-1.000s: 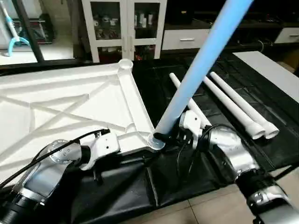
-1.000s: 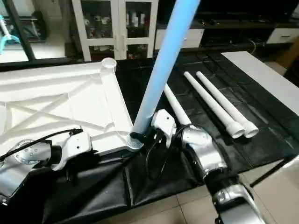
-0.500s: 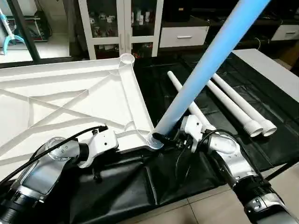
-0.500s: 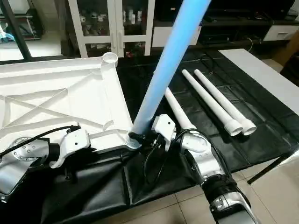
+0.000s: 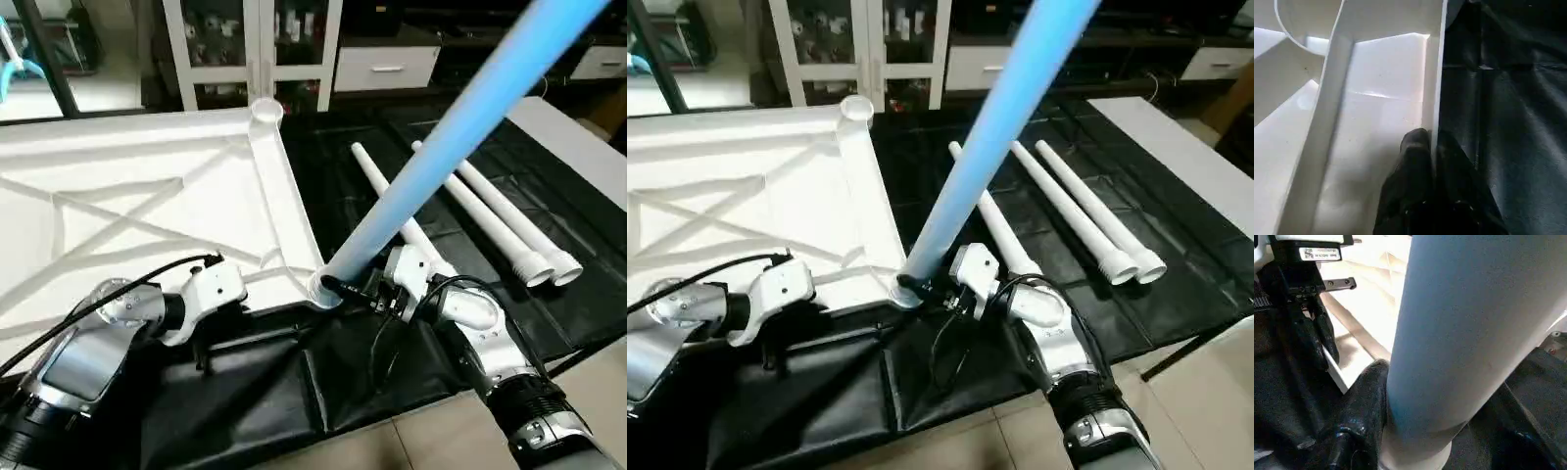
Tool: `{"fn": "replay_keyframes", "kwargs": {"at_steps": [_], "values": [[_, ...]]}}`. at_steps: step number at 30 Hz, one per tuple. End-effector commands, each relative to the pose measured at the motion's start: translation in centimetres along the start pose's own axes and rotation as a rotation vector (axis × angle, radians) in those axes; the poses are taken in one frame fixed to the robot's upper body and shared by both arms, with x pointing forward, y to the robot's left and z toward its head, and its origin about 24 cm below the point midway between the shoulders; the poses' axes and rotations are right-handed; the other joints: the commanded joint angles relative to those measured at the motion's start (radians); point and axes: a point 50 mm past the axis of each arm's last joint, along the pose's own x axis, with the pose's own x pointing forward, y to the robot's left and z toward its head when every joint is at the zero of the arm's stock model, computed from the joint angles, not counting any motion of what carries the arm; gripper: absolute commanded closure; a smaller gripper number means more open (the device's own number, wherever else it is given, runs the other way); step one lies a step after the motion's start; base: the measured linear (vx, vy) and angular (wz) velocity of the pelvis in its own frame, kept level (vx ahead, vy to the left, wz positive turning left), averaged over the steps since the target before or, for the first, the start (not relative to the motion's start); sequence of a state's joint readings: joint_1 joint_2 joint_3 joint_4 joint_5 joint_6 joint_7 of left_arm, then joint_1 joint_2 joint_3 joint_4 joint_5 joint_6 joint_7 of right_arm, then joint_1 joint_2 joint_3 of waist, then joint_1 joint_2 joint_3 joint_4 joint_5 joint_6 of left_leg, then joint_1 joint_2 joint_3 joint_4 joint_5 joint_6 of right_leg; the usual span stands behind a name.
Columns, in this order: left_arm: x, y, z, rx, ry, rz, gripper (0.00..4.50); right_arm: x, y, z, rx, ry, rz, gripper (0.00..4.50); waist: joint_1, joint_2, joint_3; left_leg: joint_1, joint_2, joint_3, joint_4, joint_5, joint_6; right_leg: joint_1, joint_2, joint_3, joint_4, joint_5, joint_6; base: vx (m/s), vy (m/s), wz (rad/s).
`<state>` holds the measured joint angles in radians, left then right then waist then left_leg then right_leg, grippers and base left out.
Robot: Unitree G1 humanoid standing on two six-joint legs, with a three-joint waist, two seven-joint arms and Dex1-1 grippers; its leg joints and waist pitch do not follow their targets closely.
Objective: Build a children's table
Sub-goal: Insert table leg to table base
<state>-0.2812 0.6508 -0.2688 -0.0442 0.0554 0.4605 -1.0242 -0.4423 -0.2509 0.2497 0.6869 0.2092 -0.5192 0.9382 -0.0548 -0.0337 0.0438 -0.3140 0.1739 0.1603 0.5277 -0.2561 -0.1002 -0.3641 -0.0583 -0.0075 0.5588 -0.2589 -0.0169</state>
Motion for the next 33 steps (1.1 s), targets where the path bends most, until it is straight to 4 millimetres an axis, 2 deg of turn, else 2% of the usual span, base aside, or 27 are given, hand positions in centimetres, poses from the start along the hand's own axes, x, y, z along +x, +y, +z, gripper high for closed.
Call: {"fn": "replay_keyframes", "kwargs": {"at_steps": [1, 2, 4, 7, 10, 11, 13, 15, 16, 17, 20, 21, 23, 25, 27, 28, 31, 33], "values": [[1.7, -3.0, 1.4, -0.005, -0.095, -0.235, 4.47, -3.9, 3.1, -6.9, 0.189, 0.368, -0.080, 2.63, -0.006, 0.023, 0.028, -0.016, 0.068, -0.012, -0.091, -0.334, 0.042, -0.019, -0.059, 0.041, -0.075, -0.194, -0.143, 0.000, 0.000, 0.00], [1.7, -3.0, 1.4, -0.008, -0.087, -0.235, 4.47, -3.9, 2.9, -6.8, 0.177, 0.354, -0.087, 2.63, -0.007, 0.024, 0.026, -0.013, 0.068, -0.009, -0.088, -0.366, 0.035, -0.027, -0.062, 0.044, -0.083, -0.291, -0.136, 0.000, 0.000, 0.00], [1.7, -2.9, 1.3, -0.011, -0.083, -0.234, 4.47, -3.8, 2.8, -6.6, 0.169, 0.344, -0.095, 2.63, -0.006, 0.025, 0.023, -0.015, 0.069, -0.007, -0.087, -0.340, 0.032, -0.025, -0.063, 0.044, -0.082, -0.278, -0.137, 0.000, 0.000, 0.00], [1.7, -2.9, 1.3, -0.014, -0.072, -0.232, 4.47, -3.6, 2.2, -6.2, 0.154, 0.309, -0.135, 2.63, -0.007, 0.028, 0.019, -0.018, 0.070, 0.003, -0.082, -0.244, 0.024, -0.016, -0.057, 0.037, -0.070, -0.139, -0.161, 0.035, -0.012, 0.00], [1.7, -2.9, 1.3, -0.017, -0.070, -0.232, 4.47, -3.4, 1.9, -5.8, 0.132, 0.284, -0.150, 2.63, -0.012, 0.031, 0.012, -0.018, 0.066, 0.009, -0.071, -0.116, 0.024, 0.000, -0.052, 0.031, -0.050, 0.065, -0.200, 0.037, -0.006, -0.01], [1.7, -2.9, 1.3, -0.019, -0.070, -0.232, 4.47, -3.4, 1.7, -5.6, 0.113, 0.272, -0.157, 2.63, -0.012, 0.032, 0.008, -0.018, 0.060, 0.012, -0.061, -0.011, 0.030, 0.012, -0.048, 0.029, -0.039, 0.224, -0.219, 0.000, 0.000, 0.00], [1.6, -2.9, 1.3, -0.023, -0.070, -0.235, 4.47, -3.2, 1.5, -5.3, 0.100, 0.251, -0.168, 2.63, -0.013, 0.030, 0.007, -0.017, 0.055, 0.016, -0.057, 0.019, 0.028, 0.017, -0.045, 0.029, -0.035, 0.317, -0.226, 0.000, 0.000, 0.00], [1.6, -3.0, 1.3, -0.024, -0.071, -0.236, 4.47, -3.2, 1.4, -5.2, 0.096, 0.242, -0.171, 2.63, -0.015, 0.030, 0.008, -0.017, 0.055, 0.015, -0.058, 0.007, 0.024, 0.020, -0.046, 0.029, -0.035, 0.327, -0.223, 0.000, 0.000, 0.00], [1.6, -3.0, 1.3, -0.025, -0.071, -0.236, 4.47, -3.2, 1.4, -5.2, 0.093, 0.238, -0.172, 2.63, -0.017, 0.030, 0.009, -0.015, 0.057, 0.016, -0.059, -0.026, 0.020, 0.018, -0.047, 0.029, -0.037, 0.301, -0.221, 0.000, 0.000, 0.00], [1.5, -3.0, 1.4, -0.028, -0.072, -0.240, 4.47, -3.1, 1.3, -5.1, 0.085, 0.230, -0.168, 2.63, -0.019, 0.029, 0.011, -0.014, 0.060, 0.016, -0.063, -0.085, 0.015, 0.015, -0.048, 0.028, -0.042, 0.216, -0.216, 0.000, 0.000, 0.00], [1.5, -3.1, 1.4, -0.034, -0.074, -0.245, 4.47, -3.0, 1.4, -5.0, 0.080, 0.223, -0.158, 2.63, -0.021, 0.030, 0.011, -0.013, 0.064, 0.015, -0.067, -0.140, 0.017, 0.010, -0.050, 0.030, -0.047, 0.103, -0.220, 0.000, 0.000, 0.00], [1.5, -3.1, 1.4, -0.036, -0.075, -0.248, 4.47, -3.0, 1.4, -5.0, 0.081, 0.222, -0.156, 2.63, -0.021, 0.031, 0.011, -0.013, 0.064, 0.015, -0.067, -0.142, 0.019, 0.009, -0.050, 0.030, -0.048, 0.095, -0.222, 0.000, 0.000, 0.00], [1.4, -3.1, 1.4, -0.039, -0.075, -0.253, 4.47, -3.0, 1.5, -5.1, 0.084, 0.223, -0.151, 2.63, -0.021, 0.032, 0.009, -0.012, 0.065, 0.016, -0.064, -0.124, 0.025, 0.010, -0.050, 0.031, -0.046, 0.109, -0.228, 0.000, 0.000, 0.00], [1.4, -3.1, 1.4, -0.037, -0.075, -0.253, 4.47, -3.0, 1.6, -5.2, 0.090, 0.233, -0.142, 2.63, -0.021, 0.032, 0.007, -0.013, 0.062, 0.017, -0.059, -0.069, 0.037, 0.015, -0.048, 0.030, -0.040, 0.180, -0.238, 0.000, 0.000, 0.00], [1.4, -3.1, 1.4, -0.024, -0.075, -0.245, 4.47, -3.0, 1.7, -5.5, 0.112, 0.253, -0.135, 2.63, -0.020, 0.034, 0.004, -0.012, 0.060, 0.018, -0.056, -0.035, 0.045, 0.019, -0.048, 0.030, -0.036, 0.229, -0.245, 0.000, 0.000, 0.00], [1.3, -3.0, 1.5, -0.002, -0.077, -0.229, 4.47, -3.1, 1.7, -5.8, 0.146, 0.271, -0.136, 2.63, -0.020, 0.032, 0.005, -0.013, 0.059, 0.018, -0.055, -0.029, 0.048, 0.020, -0.047, 0.030, -0.036, 0.243, -0.248, 0.000, 0.000, 0.00], [1.4, -2.7, 1.6, 0.051, -0.077, -0.188, 4.47, -3.1, 1.4, -6.0, 0.218, 0.296, -0.142, 2.63, -0.020, 0.034, 0.004, -0.012, 0.061, 0.017, -0.055, -0.043, 0.049, 0.020, -0.048, 0.029, -0.035, 0.230, -0.251, 0.000, 0.000, 0.00], [1.4, -2.7, 1.6, 0.062, -0.078, -0.174, 4.47, -3.0, 1.1, -5.9, 0.236, 0.298, -0.138, 2.63, -0.021, 0.035, 0.003, -0.011, 0.062, 0.016, -0.056, -0.069, 0.051, 0.020, -0.049, 0.029, -0.036, 0.191, -0.252, 0.000, 0.000, 0.00]]}}
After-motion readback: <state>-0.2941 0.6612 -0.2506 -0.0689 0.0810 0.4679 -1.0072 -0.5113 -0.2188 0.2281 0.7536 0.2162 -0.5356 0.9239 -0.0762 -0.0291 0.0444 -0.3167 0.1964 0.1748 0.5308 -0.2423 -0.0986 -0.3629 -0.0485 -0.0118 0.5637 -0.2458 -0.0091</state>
